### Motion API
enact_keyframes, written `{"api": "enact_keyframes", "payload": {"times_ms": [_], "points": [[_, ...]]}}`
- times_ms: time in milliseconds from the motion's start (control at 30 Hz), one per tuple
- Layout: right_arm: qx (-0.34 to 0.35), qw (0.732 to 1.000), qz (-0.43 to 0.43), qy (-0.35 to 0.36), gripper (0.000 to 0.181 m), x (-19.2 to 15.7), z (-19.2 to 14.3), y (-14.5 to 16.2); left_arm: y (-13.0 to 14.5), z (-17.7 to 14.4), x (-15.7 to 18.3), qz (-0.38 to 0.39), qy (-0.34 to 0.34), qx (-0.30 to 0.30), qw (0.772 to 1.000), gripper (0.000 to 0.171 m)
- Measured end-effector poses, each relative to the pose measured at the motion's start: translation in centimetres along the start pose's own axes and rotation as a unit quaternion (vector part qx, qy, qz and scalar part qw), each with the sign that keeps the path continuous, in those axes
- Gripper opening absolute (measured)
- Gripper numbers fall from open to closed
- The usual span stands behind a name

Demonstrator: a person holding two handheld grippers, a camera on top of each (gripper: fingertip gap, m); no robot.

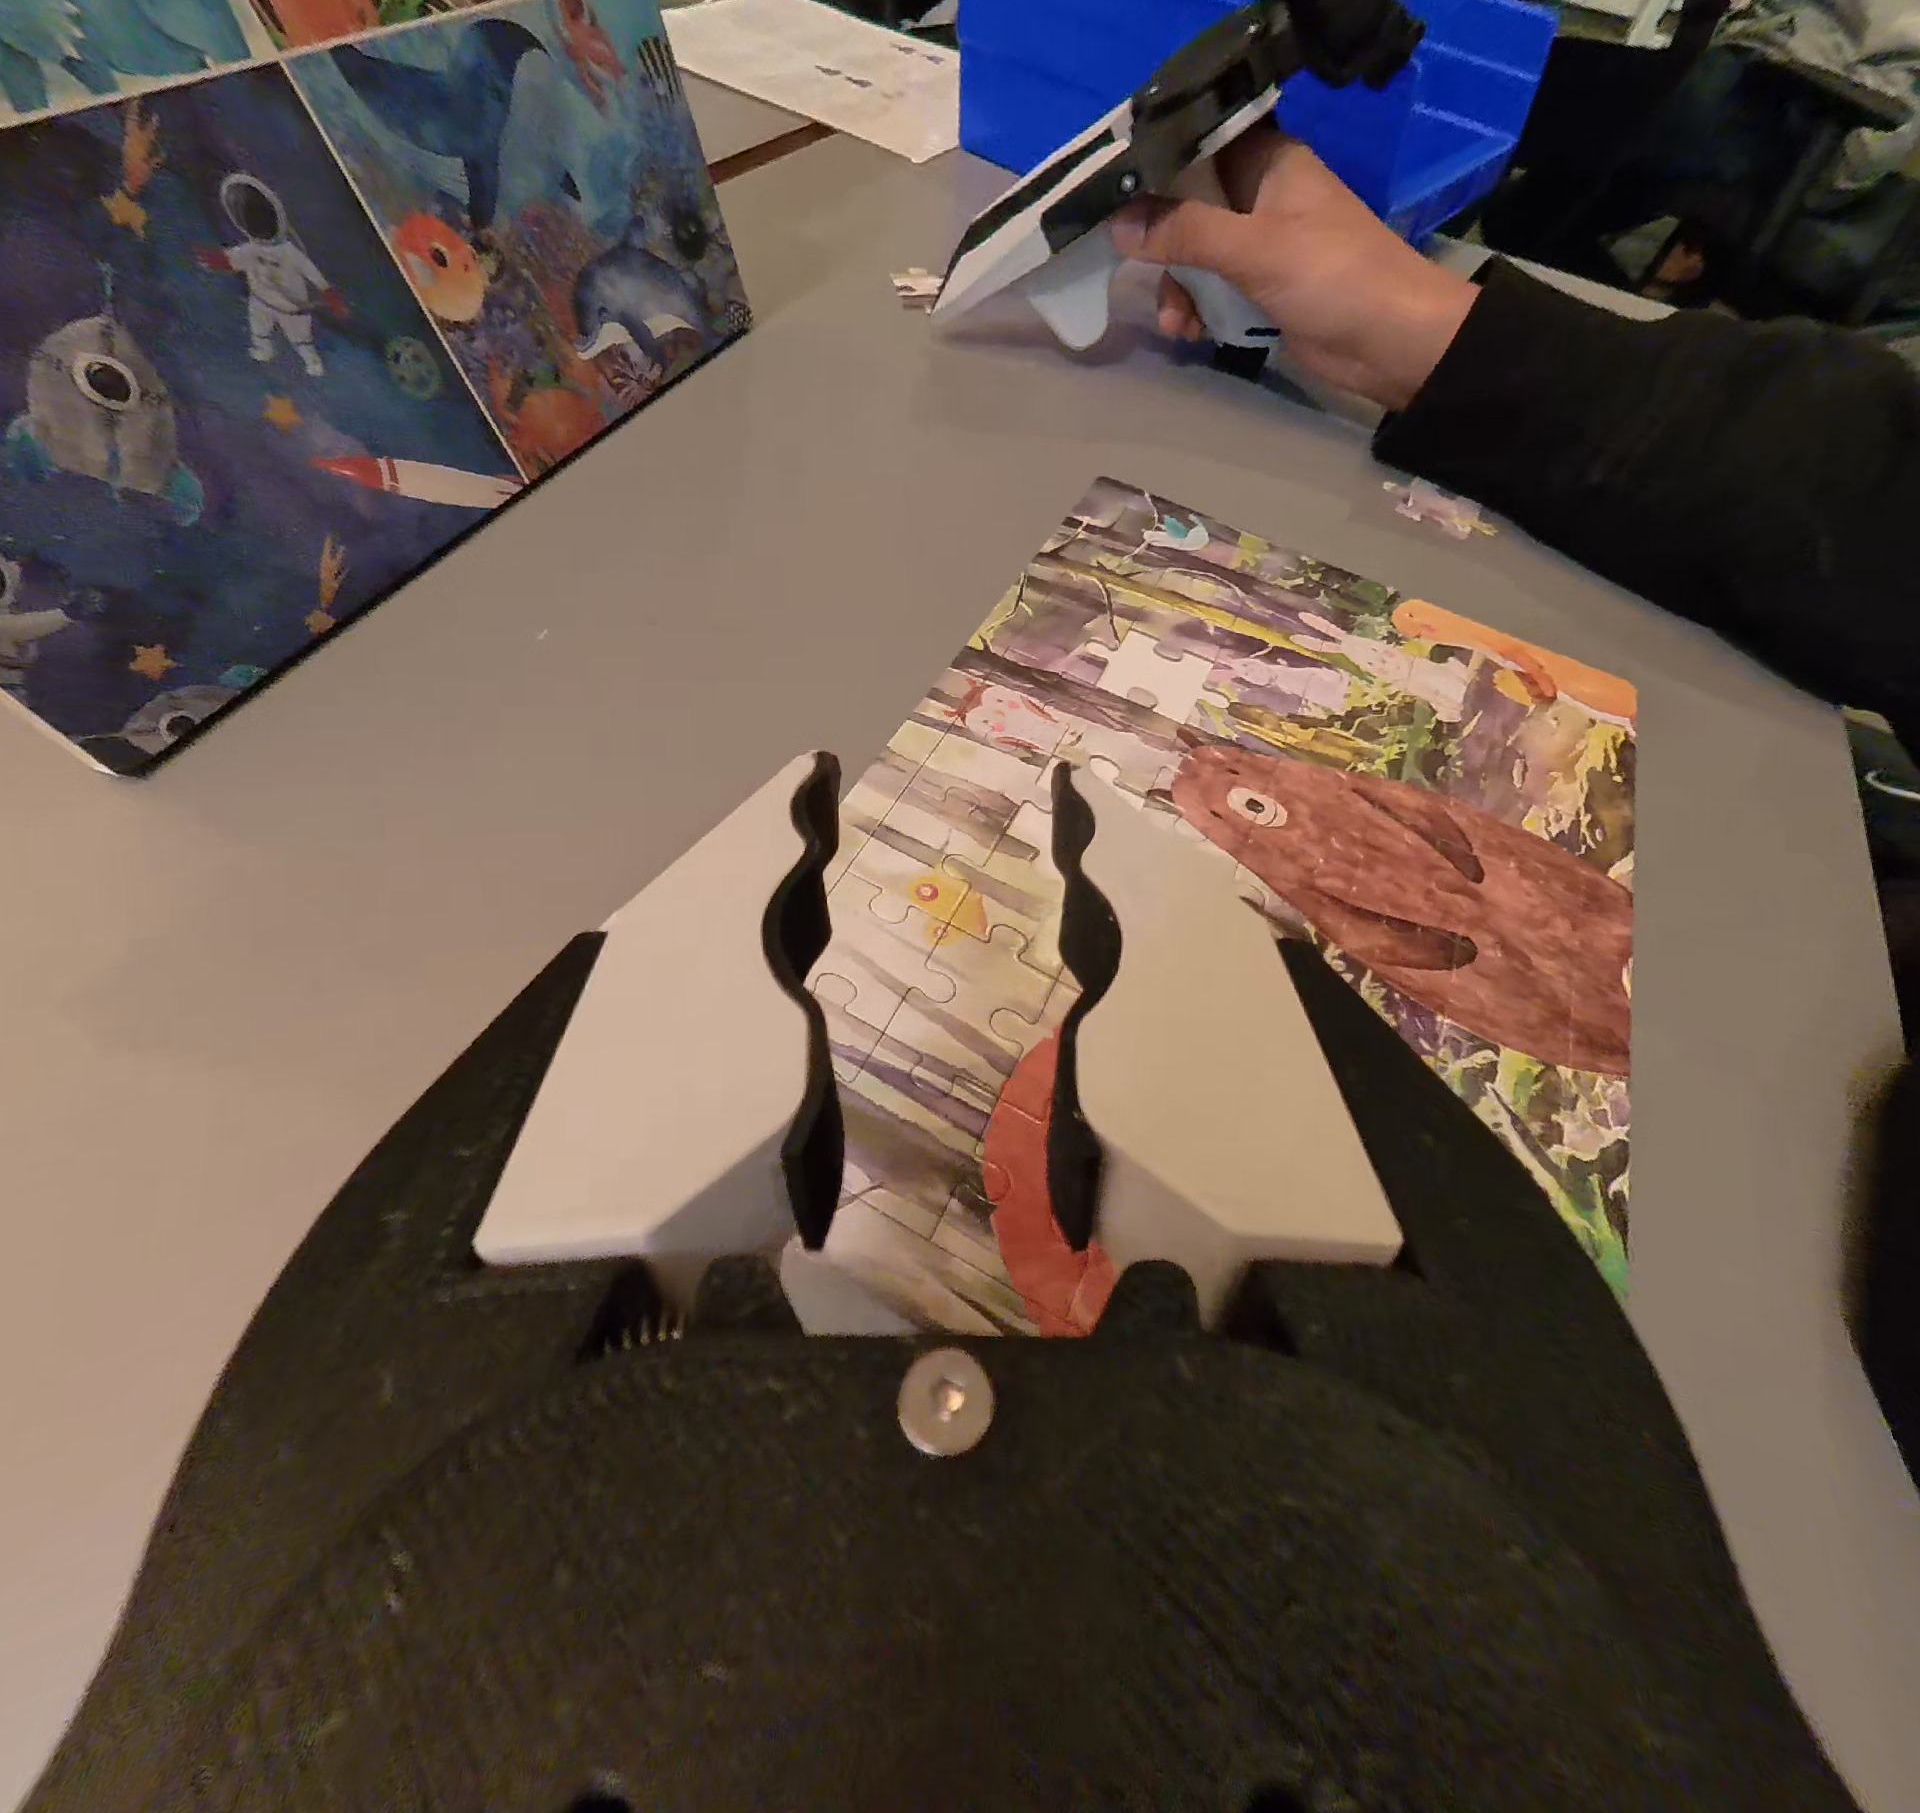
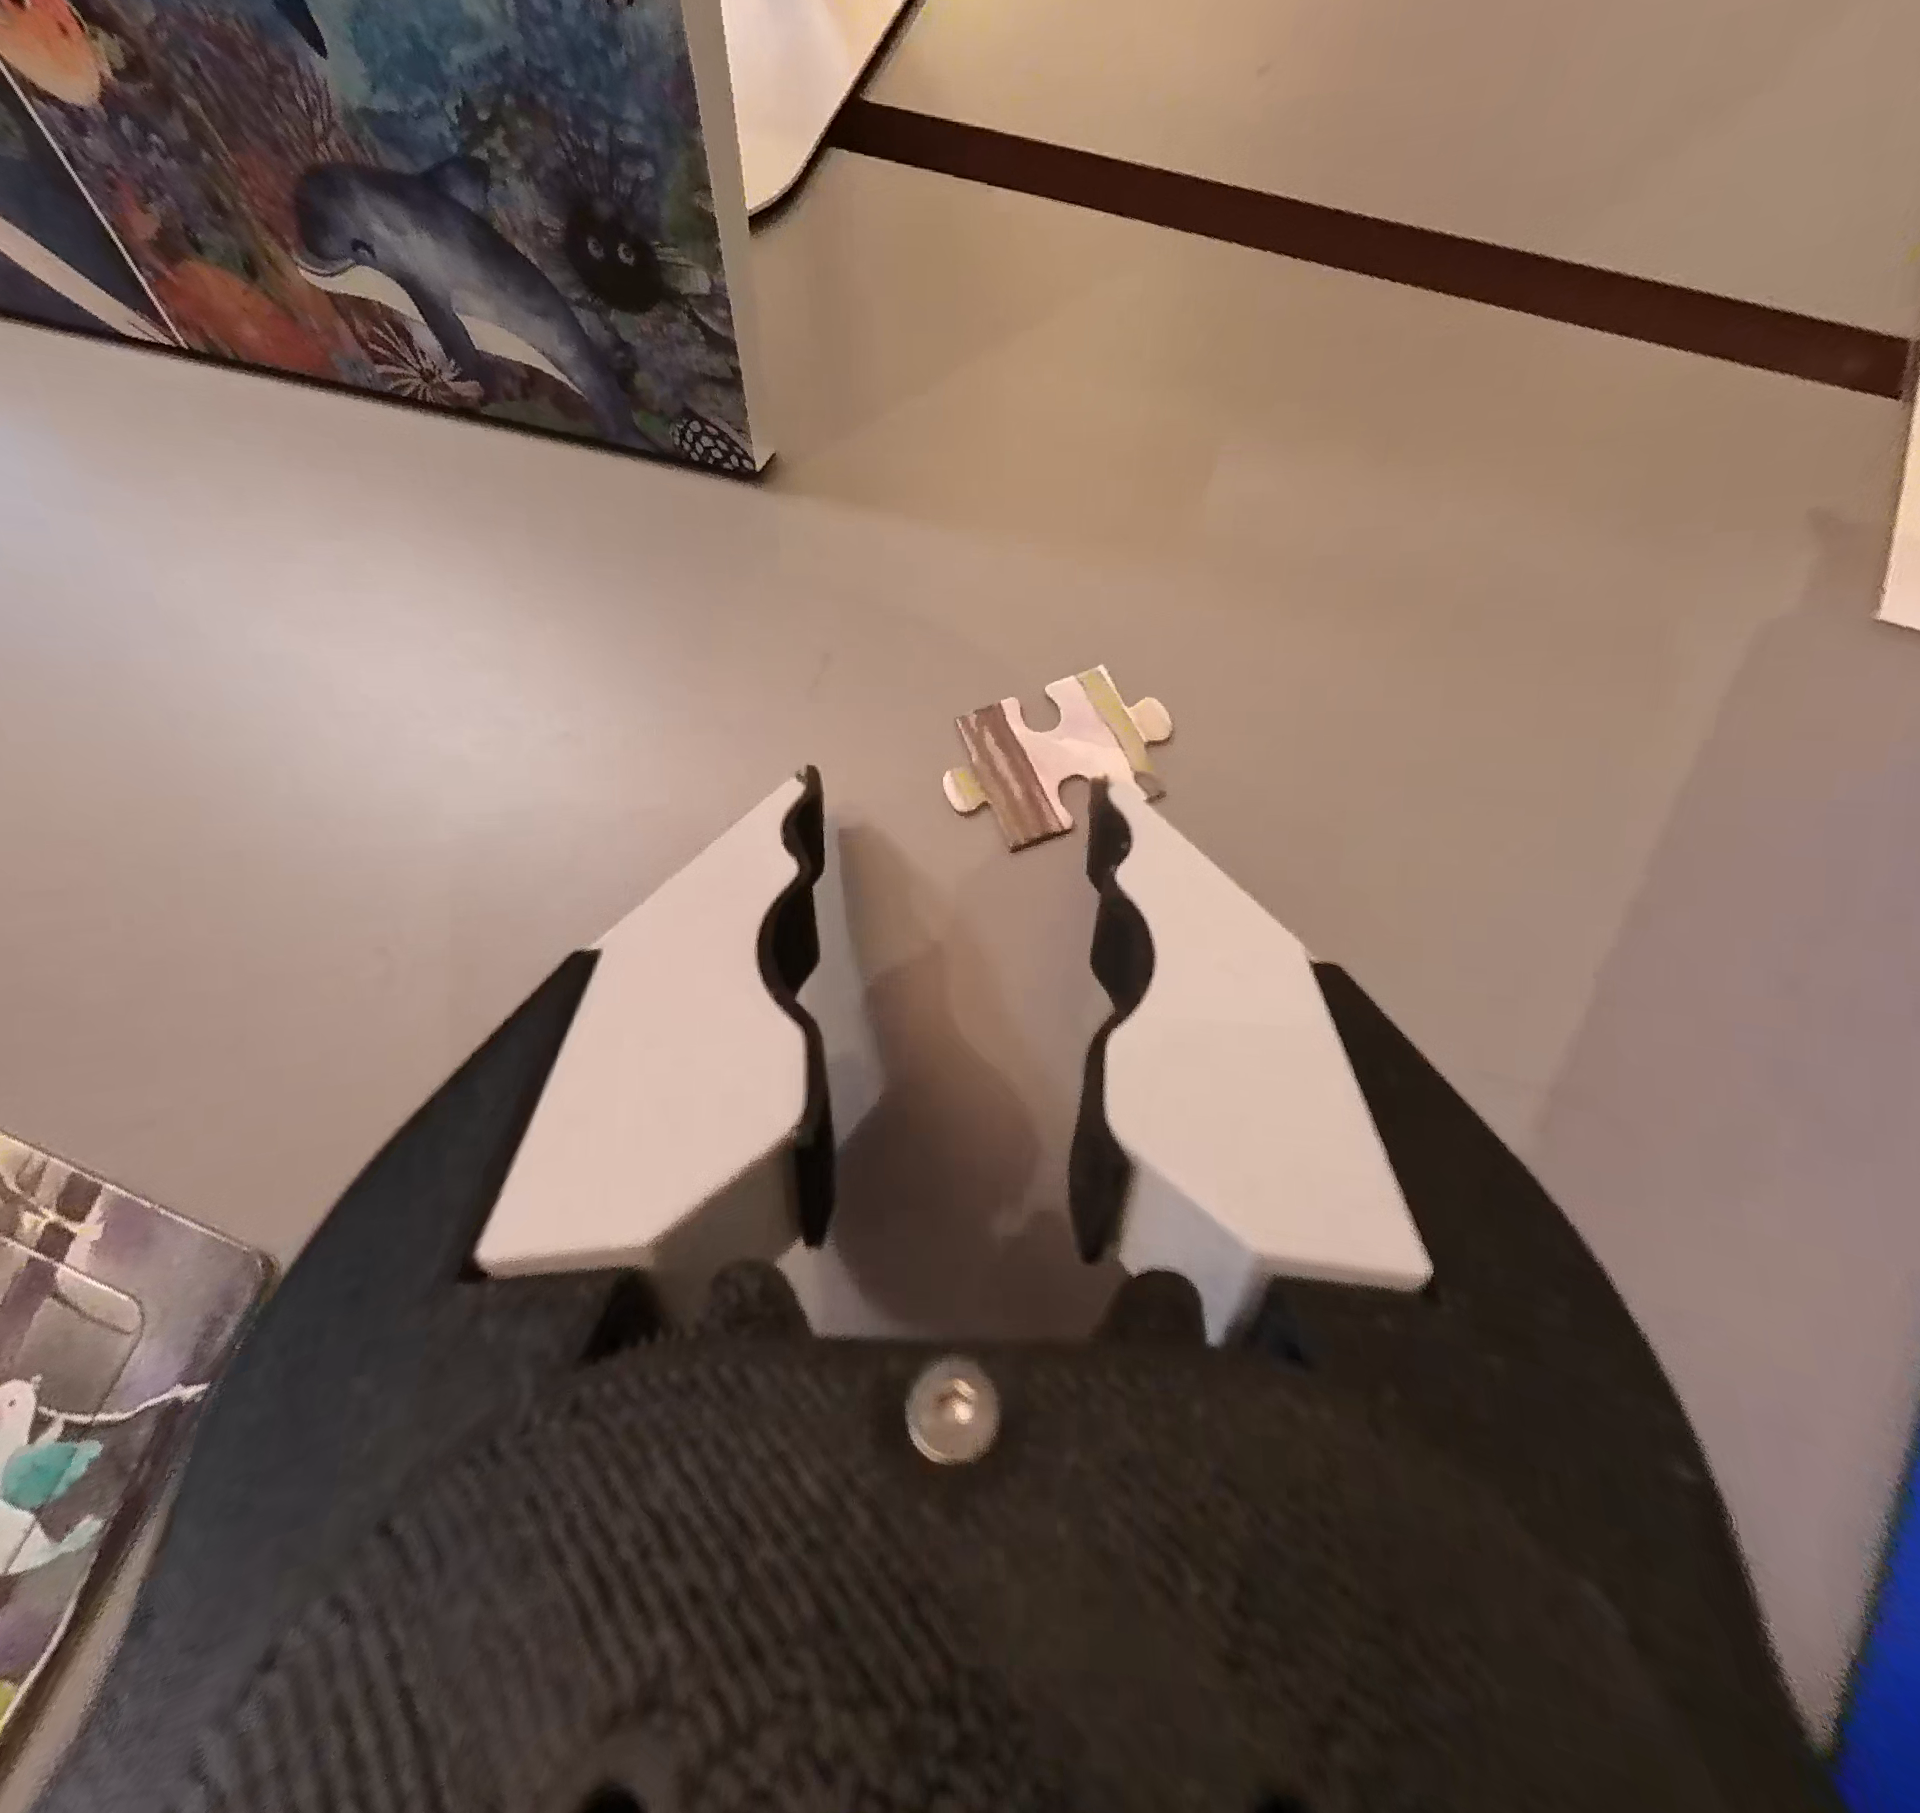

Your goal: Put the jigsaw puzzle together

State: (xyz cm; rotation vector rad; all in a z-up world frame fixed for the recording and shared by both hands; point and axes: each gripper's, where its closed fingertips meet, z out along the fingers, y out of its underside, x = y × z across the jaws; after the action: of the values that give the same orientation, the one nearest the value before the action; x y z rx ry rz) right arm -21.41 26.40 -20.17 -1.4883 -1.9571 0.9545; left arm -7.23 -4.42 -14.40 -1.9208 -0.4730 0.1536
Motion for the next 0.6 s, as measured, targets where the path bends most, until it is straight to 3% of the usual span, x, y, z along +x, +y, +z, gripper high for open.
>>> {"api": "enact_keyframes", "payload": {"times_ms": [233, 600], "points": [[-0.015, 0.998, 0.046, 0.038, 0.027, 1.9, -0.5, 1.0, 0.0, 0.1, 0.1, -0.002, -0.002, 0.002, 1.000, 0.039], [0.005, 0.997, 0.052, 0.050, 0.031, 2.2, -1.3, 0.9, -0.5, -0.2, 0.2, -0.005, -0.002, 0.016, 1.000, 0.038]]}}
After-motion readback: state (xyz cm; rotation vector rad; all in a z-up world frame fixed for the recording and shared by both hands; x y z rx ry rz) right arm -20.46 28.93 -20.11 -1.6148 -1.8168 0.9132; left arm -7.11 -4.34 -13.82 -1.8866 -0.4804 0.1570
